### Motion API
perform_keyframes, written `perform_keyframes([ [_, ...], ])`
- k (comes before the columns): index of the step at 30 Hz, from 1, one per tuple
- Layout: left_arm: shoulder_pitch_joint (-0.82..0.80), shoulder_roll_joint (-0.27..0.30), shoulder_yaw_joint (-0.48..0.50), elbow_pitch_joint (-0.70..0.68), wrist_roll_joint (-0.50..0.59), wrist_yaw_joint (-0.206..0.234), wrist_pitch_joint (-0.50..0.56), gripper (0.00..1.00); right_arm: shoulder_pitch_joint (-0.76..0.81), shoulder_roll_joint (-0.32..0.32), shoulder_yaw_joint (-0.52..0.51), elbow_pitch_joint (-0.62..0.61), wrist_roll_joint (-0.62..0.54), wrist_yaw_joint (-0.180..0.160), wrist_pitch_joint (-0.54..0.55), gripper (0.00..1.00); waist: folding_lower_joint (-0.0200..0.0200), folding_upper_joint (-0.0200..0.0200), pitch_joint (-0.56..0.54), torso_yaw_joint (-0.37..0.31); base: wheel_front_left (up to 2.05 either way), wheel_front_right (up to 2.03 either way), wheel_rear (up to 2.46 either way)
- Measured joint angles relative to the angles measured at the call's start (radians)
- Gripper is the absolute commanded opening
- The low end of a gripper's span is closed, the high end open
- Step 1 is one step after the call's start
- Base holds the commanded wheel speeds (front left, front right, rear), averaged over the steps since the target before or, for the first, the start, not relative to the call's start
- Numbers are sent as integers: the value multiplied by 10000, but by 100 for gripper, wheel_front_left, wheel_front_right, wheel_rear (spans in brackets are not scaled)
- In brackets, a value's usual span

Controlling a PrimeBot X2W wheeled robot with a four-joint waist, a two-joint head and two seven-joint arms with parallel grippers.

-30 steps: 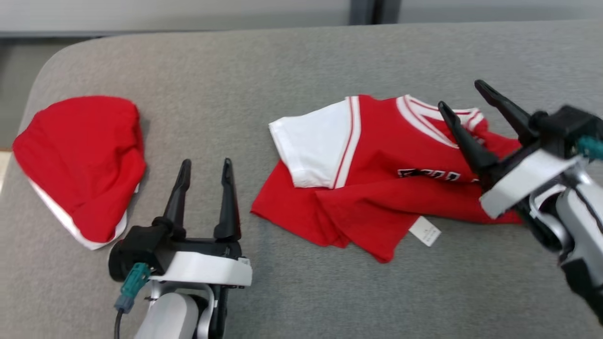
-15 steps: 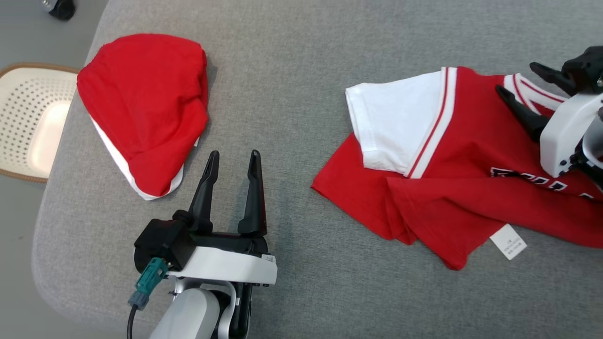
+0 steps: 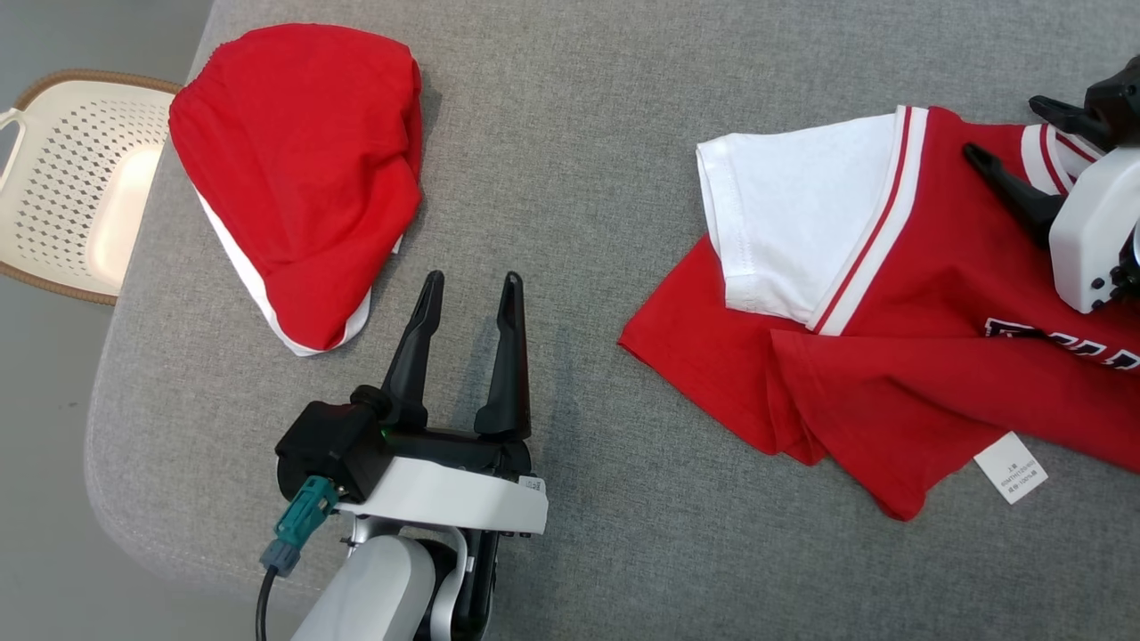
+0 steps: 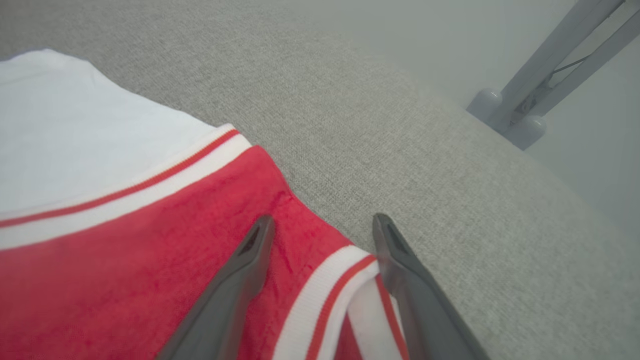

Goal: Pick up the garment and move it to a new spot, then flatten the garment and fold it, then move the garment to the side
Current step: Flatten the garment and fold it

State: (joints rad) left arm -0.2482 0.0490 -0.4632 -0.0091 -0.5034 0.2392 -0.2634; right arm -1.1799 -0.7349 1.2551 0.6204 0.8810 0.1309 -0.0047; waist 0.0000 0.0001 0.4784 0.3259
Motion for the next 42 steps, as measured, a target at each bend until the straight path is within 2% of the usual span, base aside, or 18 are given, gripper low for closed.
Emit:
perform_keyframes([
  [2, -32, -2, -4, 2, -6, -2, 0, 100, -48, -19, 119, -10, 61, 0, 40, 100, 0, -1, 18, 25, 0, 0, 0],
  [3, -32, -2, -6, 12, -13, -2, 0, 100, -53, -33, 148, -25, 121, 0, 86, 47, 0, 0, 20, 38, 0, 0, 0],
  [4, -32, -2, -6, 15, -19, -2, 0, 100, -64, -50, 167, -61, 188, 0, 190, 0, 0, 0, 18, 50, 0, 0, 0],
  [11, -32, -2, -8, 44, -69, 4, 0, 100, -95, -282, 232, -554, 280, 0, 512, 0, 0, 0, 11, 96, 0, 0, 0],
  [19, -32, 0, 63, 52, -79, 6, 0, 100, -441, -403, 247, -359, 182, 2, -201, 0, 0, 0, -19, 10, 0, 0, 0],
  [26, -34, -2, 38, 38, -38, 2, 0, 100, -1142, -571, 174, 1001, 594, 2, -1164, 0, 0, 0, 56, -111, 0, 0, 0],
  [33, -80, -2, 38, 44, 21, -4, 0, 100, -1867, -738, -301, 3032, 794, 2, -1852, 0, 0, 0, 193, -227, 0, 0, 0],
  [38, -111, -2, -13, 69, 105, -6, 0, 100, -2356, -658, -757, 4752, 788, 2, -2100, 0, 0, 0, 292, -316, 0, 0, 0],
  [42, -175, -2, -50, 67, 125, -4, 0, 100, -2646, -357, -1022, 5484, 853, 0, -2268, 0, 0, 0, 338, -339, 0, 0, 0],
])
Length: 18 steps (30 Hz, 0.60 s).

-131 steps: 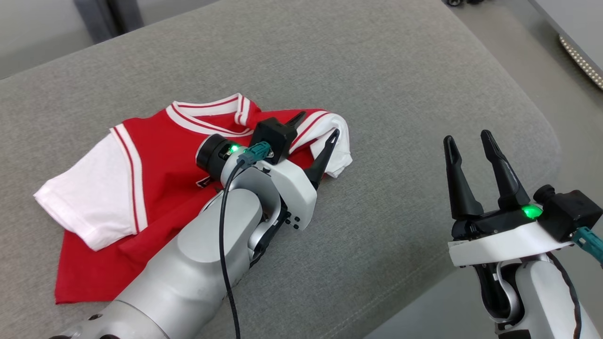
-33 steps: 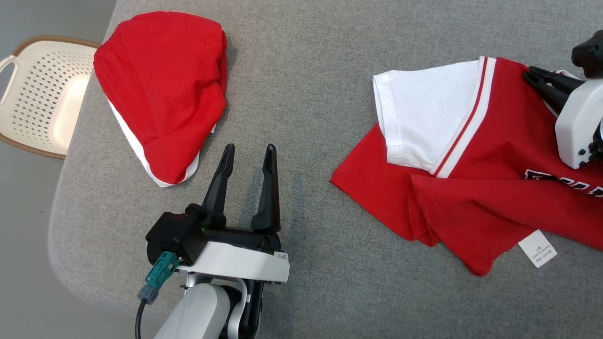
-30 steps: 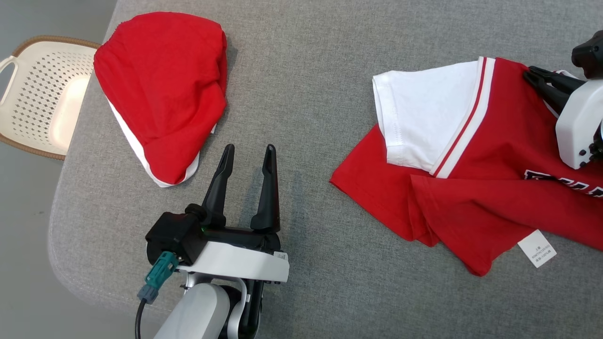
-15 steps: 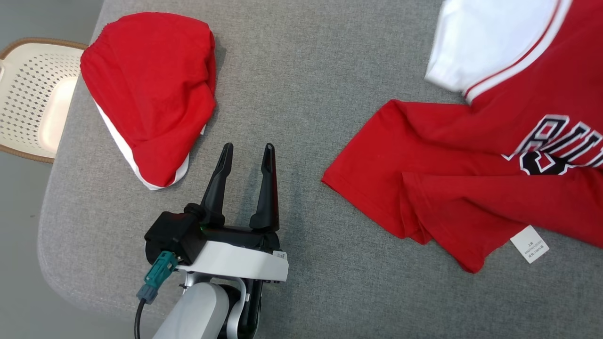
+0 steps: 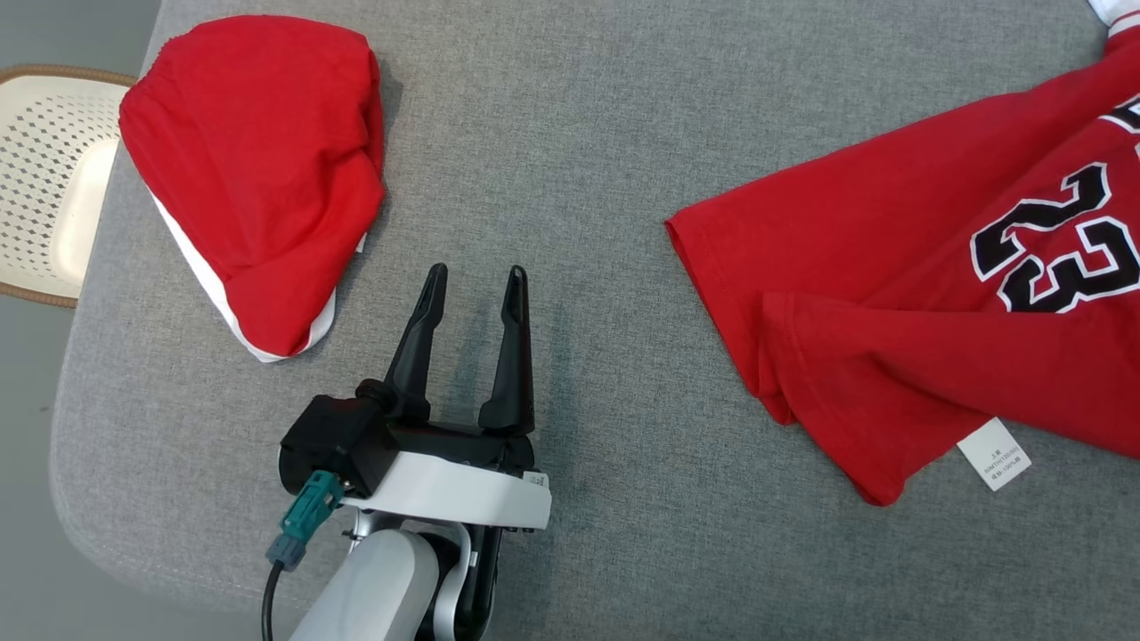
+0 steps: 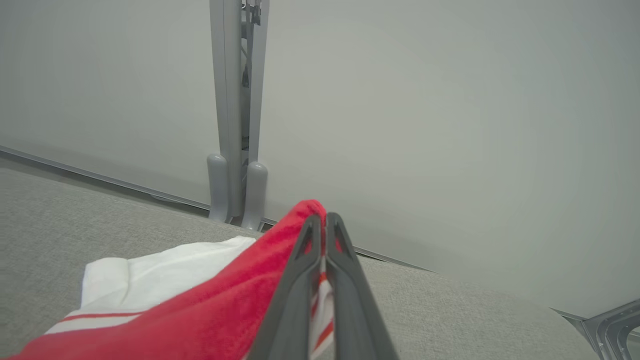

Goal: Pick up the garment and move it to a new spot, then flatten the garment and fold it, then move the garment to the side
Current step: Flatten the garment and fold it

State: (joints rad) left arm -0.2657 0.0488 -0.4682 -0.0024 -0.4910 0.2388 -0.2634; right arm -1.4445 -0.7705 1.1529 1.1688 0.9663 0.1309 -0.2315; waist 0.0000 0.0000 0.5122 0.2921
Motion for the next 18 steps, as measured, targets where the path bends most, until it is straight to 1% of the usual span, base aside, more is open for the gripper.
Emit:
perform_keyframes([
  [3, -2, 0, -35, 10, 19, 0, 0, 100, -17, 196, -2, 230, -21, 2, -65, 0, 0, 0, 34, -19, 0, 0, 0],
  [4, -5, 0, -36, 17, 25, 0, 0, 100, -16, 224, -23, 360, 29, 2, -63, 3, 0, 0, 38, -24, 0, 0, 0],
  [5, -10, 2, -35, 21, 33, 0, 0, 100, -9, 253, -58, 481, 73, 2, 2, 46, 0, 0, 39, -34, 0, 0, 0],
  [6, -26, 0, -35, 31, 54, 0, 0, 100, 14, 313, -140, 635, 207, 0, 242, 100, 0, 0, 38, -50, 0, 0, 0],
  [7, -46, -4, -31, 40, 71, 0, 0, 100, 83, 399, -215, 782, 424, 0, 679, 100, 0, 0, 33, -71, 0, 0, 0],
  [9, -56, 2, -19, 75, 79, 0, 0, 100, 257, 535, -173, 853, 437, 2, 920, 100, 0, 0, 20, -130, 0, 0, 0],
  [14, -86, 0, 96, 196, 176, 0, 0, 100, 308, 867, -71, 805, 334, 2, 637, 100, 0, 0, -191, -332, 0, 0, 0],
  [18, -65, 0, 349, 336, 328, -92, 0, 100, 584, 1131, -23, 447, 449, 0, 531, 100, 0, 0, -559, -616, 0, 0, 0],
])
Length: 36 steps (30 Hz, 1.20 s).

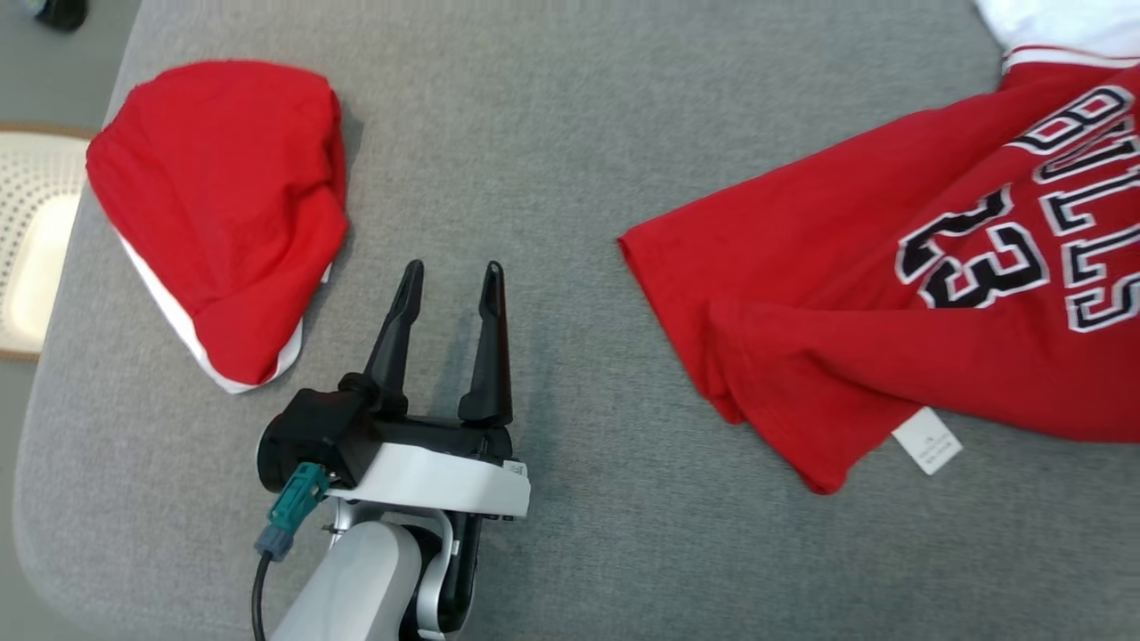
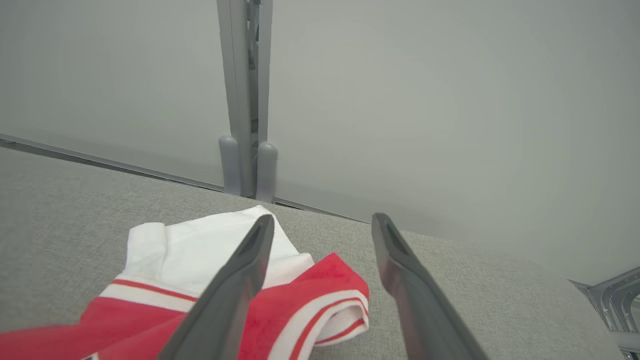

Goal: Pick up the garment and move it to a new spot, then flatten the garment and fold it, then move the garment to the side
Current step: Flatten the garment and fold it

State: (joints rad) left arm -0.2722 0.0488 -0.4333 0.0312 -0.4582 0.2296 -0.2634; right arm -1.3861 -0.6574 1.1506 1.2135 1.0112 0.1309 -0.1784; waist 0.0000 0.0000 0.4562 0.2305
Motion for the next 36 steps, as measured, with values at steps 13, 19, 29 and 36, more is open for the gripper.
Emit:
perform_keyframes([
  [13, 739, -8, 1156, 332, 504, -364, 0, 100, 2187, 38, -1149, -2433, 169, 2, -817, 100, 0, 0, -1705, -1661, 0, 0, 0],
  [19, 1097, -8, 1404, 462, 571, -529, 0, 100, 4623, -25, -4015, -3981, -767, 0, -832, 100, 0, 0, -2312, -2335, 0, 0, 0],
  [29, 1459, -4, 1371, 888, 619, -794, -2, 100, 9105, 1689, -8473, -6328, -3266, 0, -832, 100, 0, 0, -2858, -2977, 0, 0, 0],
  [36, 1564, -4, 1012, 1383, 454, -1001, 0, 100, 10588, 2953, -9875, -7526, -4794, 0, -832, 100, 1, 0, -2891, -3152, 0, 0, 0],
])
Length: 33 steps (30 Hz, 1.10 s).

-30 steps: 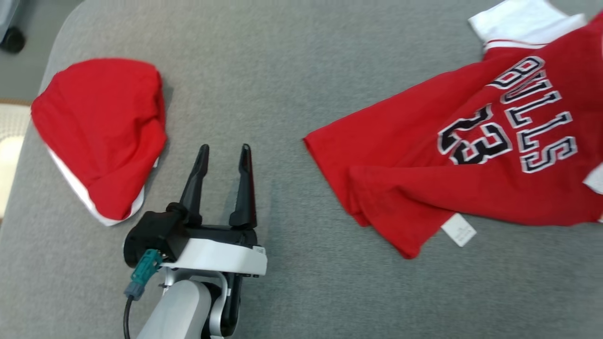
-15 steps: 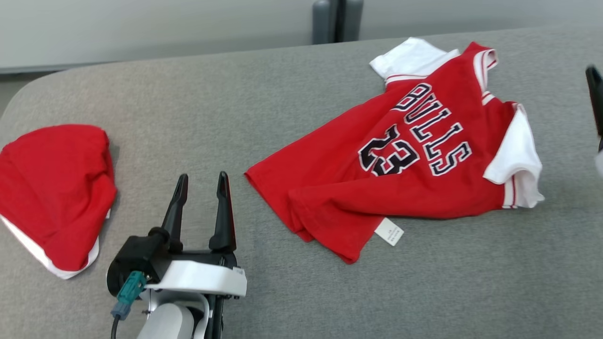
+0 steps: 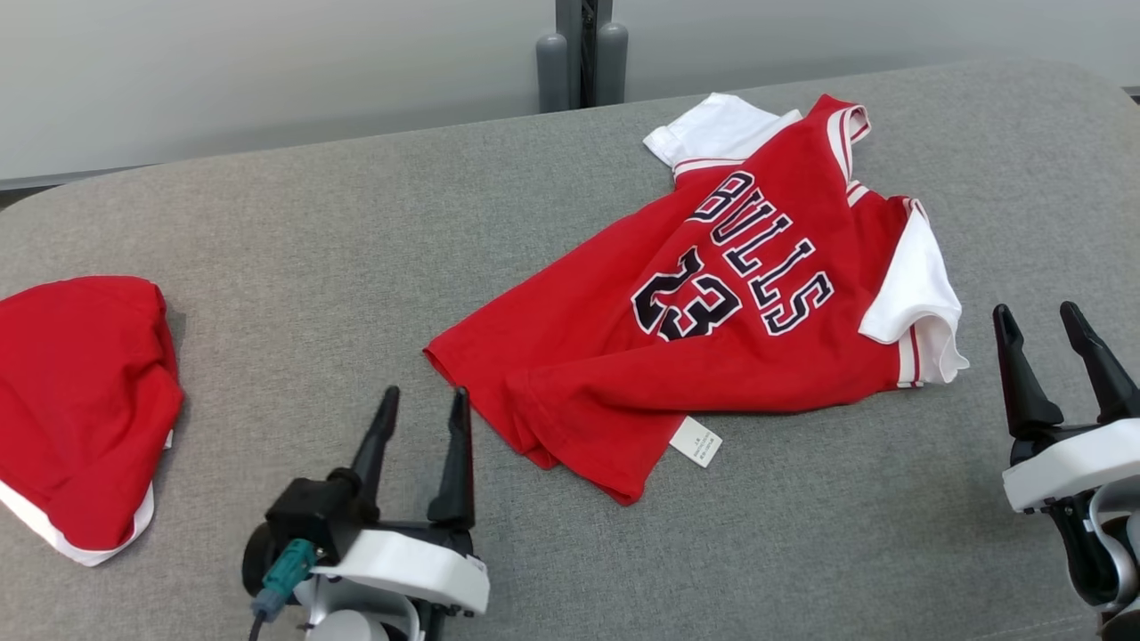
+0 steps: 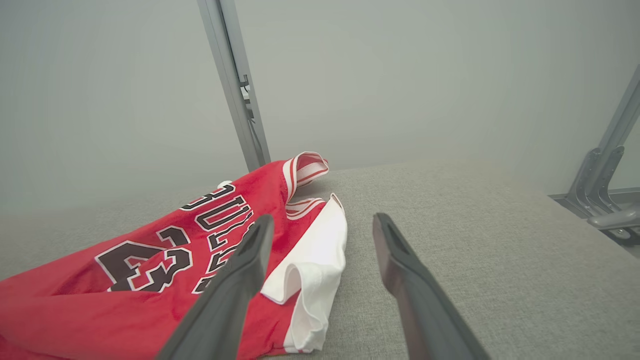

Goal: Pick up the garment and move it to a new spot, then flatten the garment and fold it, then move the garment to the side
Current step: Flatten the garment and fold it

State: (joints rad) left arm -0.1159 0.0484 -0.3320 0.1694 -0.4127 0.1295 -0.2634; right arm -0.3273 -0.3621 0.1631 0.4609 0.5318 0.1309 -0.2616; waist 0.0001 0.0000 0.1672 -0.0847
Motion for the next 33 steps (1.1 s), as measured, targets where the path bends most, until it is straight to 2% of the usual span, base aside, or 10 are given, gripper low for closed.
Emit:
perform_keyframes([
  [3, 1, 10, -464, 362, -453, -205, -2, 100, 116, 213, -232, -215, -355, 0, 0, 100, 0, 0, 36, -71, 0, 0, 0],
  [7, 4, -2, -1613, 1124, -1747, -502, 2, 100, 124, 307, -453, -330, -556, 0, 0, 100, 0, 0, 91, -144, 0, 0, 0],
  [12, -448, -8, -3022, 1755, -2637, -550, 525, 100, 156, 347, -658, -385, -686, 0, 67, 100, 0, 0, 123, -157, 0, 0, 0],
  [18, -1188, -2, -4107, 2341, -3517, -399, 1455, 100, 144, 447, -665, -525, -846, 0, 190, 100, 0, 0, 257, -227, 0, 0, 0],
  [24, -1890, -6, -4658, 3085, -4151, 190, 2090, 100, 29, 466, -560, -642, -920, 0, 242, 100, 0, 0, 518, -467, 0, 0, 0],
  [33, -2565, -6, -5104, 3434, -5078, 176, 1950, 100, -92, 441, -637, -589, -913, 0, 159, 100, 0, 0, 831, -819, 0, 0, 0],
])
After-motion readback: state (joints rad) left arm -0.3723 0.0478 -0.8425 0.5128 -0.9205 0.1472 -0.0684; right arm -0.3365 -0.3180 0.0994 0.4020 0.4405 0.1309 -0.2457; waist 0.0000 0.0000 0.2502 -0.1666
